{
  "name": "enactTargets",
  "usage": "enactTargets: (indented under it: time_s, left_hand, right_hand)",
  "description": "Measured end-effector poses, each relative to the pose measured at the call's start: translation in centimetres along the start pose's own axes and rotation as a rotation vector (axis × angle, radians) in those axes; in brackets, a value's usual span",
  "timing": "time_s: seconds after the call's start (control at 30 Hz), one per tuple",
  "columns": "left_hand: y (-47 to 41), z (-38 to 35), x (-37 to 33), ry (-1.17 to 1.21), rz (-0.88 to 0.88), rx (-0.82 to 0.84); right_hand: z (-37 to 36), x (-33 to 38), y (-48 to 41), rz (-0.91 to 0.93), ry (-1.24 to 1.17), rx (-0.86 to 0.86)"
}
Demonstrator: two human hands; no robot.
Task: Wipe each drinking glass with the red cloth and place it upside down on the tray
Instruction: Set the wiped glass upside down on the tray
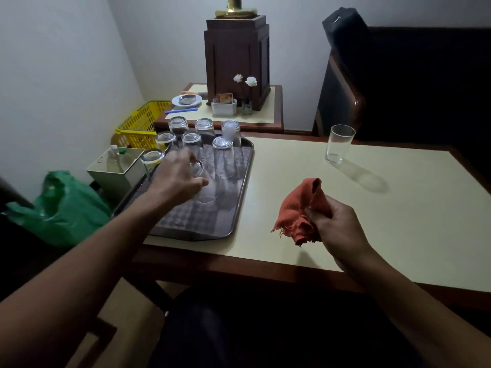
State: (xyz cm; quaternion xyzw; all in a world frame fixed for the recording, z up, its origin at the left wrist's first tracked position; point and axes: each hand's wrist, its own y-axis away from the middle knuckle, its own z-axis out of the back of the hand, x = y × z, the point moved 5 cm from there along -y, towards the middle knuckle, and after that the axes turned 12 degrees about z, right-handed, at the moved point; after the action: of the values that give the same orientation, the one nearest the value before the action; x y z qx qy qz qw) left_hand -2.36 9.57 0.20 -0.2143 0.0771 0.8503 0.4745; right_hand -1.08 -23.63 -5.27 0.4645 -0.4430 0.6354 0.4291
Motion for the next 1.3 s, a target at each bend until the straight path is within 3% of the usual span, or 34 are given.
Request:
enactTargets:
  time_s: [0.4,0.5,0.63,0.8,1.03,1.3]
  left_hand:
    - [-6.8,-0.5,-0.3,-0.292,-0.034,0.045]
    - [-5.6,-0.5,-1.5,-0.308,-0.097,-0.075]
    - [-2.0,-1.5,-5.7,-0.096,-0.323,-0.214]
    - [0.1,-7.4,-13.1,0.149,-0.353,0.014]
    - [-2.4,-17.1,-22.5,0.413,-0.109,0.329]
    - [-7.5,-24.3,-30.4,0.582,-0.009,0.465]
  right_hand:
    - [0.4,-2.3,-3.0,-0.038,-0.006,0.014]
    - [1.4,-2.9,-3.5,-0.057,-0.021,-0.006]
    - [3.7,-3.3,-4.1,-0.065,0.004,-0.069]
    - [8.6,-2.8,-3.6,-0.035,-0.023,-0.145]
    - [16.0,-3.4,-2.8,-0.056,-0.045,-0.211]
    - [22.4,-4.9,-1.9,-0.181,-0.148,-0.214]
